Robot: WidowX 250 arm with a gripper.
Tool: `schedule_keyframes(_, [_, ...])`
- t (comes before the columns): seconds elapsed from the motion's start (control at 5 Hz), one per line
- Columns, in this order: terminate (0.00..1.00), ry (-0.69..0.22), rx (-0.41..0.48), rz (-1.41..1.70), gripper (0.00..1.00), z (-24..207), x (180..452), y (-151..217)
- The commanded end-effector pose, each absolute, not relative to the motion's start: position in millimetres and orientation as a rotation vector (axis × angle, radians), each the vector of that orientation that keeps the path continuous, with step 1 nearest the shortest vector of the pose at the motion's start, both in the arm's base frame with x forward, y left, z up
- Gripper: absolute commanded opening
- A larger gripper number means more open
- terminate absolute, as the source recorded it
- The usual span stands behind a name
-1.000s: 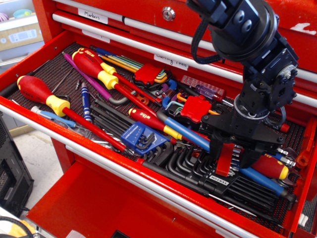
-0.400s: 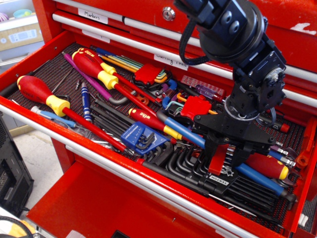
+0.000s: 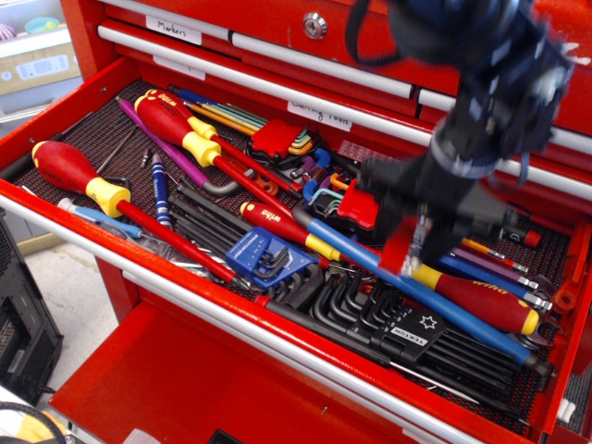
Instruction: Pick up bit holder
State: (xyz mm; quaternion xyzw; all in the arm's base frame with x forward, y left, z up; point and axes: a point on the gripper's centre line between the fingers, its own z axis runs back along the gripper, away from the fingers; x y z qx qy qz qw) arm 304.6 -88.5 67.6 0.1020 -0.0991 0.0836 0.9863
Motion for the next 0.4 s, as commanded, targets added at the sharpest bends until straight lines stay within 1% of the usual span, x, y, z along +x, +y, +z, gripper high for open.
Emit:
schedule_keyframes(0.0, [0.0,-0.211,0.124,0.162,0.0,152,320,-81])
schedule_keyframes(0.2, [1.0,-0.201,0.162,0.141,0.0,167,324,-90])
